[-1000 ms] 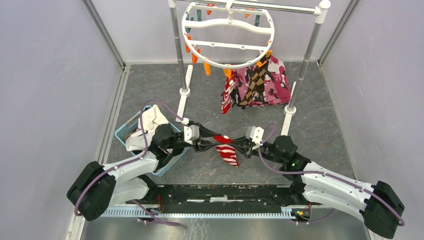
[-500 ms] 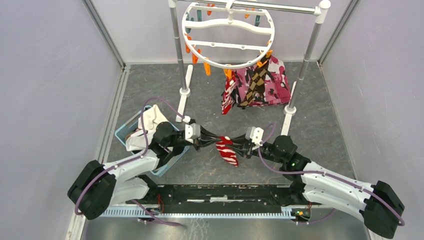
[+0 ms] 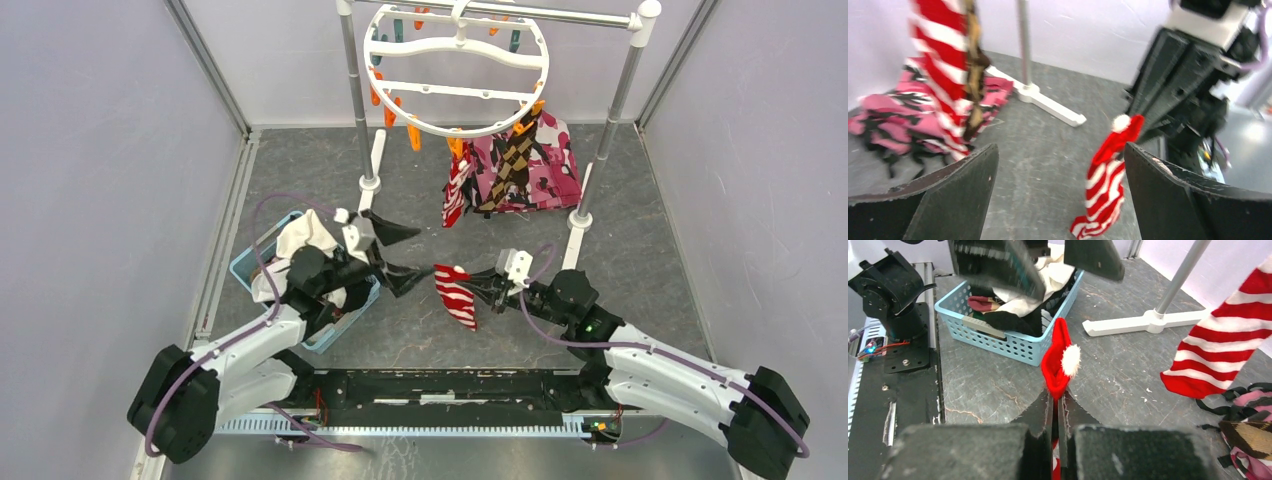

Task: Clip the socks to the hanger
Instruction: Open the clamp at the hanger, then clamp the sock onto the hanger.

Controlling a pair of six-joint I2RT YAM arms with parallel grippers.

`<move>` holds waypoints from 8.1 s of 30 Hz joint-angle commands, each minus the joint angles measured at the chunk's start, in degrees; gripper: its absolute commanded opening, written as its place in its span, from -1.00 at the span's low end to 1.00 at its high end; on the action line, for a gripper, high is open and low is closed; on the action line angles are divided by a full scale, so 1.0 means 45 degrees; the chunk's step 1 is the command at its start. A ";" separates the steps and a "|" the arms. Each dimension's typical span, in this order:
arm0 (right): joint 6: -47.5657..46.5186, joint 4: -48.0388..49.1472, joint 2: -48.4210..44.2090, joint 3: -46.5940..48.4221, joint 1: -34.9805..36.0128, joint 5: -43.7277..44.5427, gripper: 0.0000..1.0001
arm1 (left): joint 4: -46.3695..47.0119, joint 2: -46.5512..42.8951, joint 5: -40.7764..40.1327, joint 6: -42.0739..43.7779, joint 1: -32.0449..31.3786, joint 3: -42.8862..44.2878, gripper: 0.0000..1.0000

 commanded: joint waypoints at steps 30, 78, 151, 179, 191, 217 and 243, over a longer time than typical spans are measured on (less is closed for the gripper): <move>0.1037 0.1351 -0.0554 -0.0260 -0.1266 -0.0923 -1.00 | 0.0434 0.3561 -0.2962 -0.5551 0.3071 0.6196 0.69; 0.1176 0.1409 -0.0564 -0.0284 -0.1591 -0.1289 -1.00 | 0.2655 0.6040 -0.2199 -0.5984 0.3029 0.8368 0.22; 0.2317 0.0374 0.6785 0.8419 -0.0511 0.6406 -1.00 | 0.1661 0.5526 -0.3102 -0.6552 0.2696 0.8216 -0.96; 0.1499 0.0530 0.7170 0.9155 -0.0130 0.7162 -1.00 | 0.1220 0.5487 -0.3270 -0.6302 0.2674 0.8235 -0.96; 0.1297 0.0667 0.7153 0.9242 0.0009 0.7303 -1.00 | 0.1044 0.5462 -0.3251 -0.6241 0.2648 0.8274 -0.95; 0.0991 0.0974 0.7242 0.9491 0.0229 0.7368 -1.00 | 0.0717 0.5369 -0.3290 -0.6063 0.2638 0.8381 -0.96; -0.0032 0.2285 0.7524 0.7875 0.0481 0.7956 -1.00 | -0.0311 0.4546 -0.4457 -0.6944 0.2652 0.8253 -0.96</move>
